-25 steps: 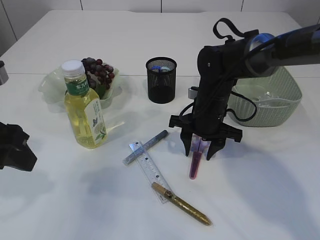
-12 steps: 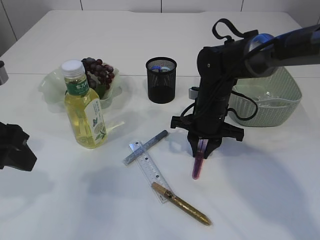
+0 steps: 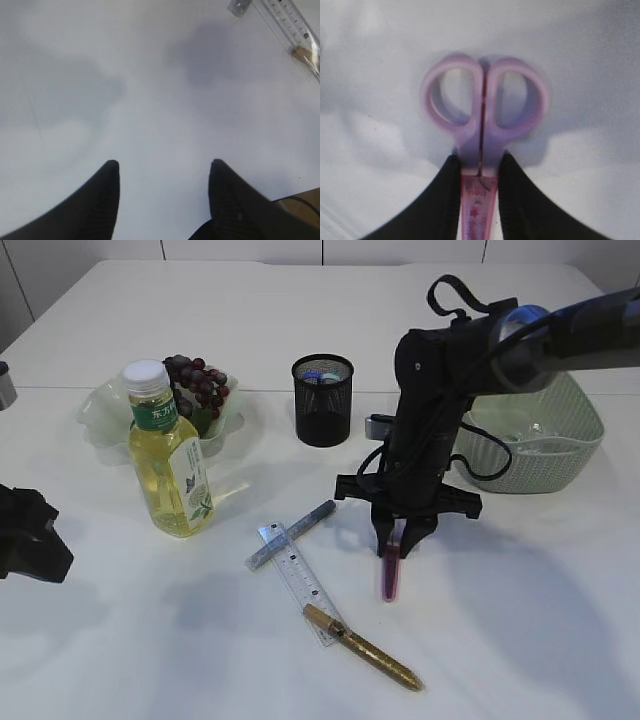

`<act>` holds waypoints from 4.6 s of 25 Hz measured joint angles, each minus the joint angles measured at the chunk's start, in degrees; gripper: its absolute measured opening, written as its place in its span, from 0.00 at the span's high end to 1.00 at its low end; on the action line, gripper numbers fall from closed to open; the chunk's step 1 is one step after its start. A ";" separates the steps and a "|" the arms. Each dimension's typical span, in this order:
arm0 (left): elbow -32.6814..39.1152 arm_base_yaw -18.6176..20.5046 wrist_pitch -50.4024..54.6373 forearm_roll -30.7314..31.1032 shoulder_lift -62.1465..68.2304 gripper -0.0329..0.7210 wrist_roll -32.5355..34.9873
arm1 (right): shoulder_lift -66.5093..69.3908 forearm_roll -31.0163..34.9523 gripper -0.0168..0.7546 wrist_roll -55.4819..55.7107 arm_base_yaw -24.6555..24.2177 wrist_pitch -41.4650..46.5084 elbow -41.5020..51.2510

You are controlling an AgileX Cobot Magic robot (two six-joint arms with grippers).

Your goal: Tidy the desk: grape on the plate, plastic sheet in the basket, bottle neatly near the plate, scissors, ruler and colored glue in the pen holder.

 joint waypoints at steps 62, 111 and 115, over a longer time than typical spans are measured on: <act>0.00 0.00 3.14 -0.88 0.00 0.41 0.00 | 14.55 88.81 0.59 -126.68 -14.69 -17.17 -27.06; 0.00 6.44 -0.84 3.62 0.00 0.42 0.00 | -17.86 -1.00 0.48 -15.15 13.35 10.92 -3.62; 0.00 9.90 -1.00 4.14 0.00 0.42 0.00 | -13.95 -1.34 0.48 -14.08 14.97 10.92 -3.62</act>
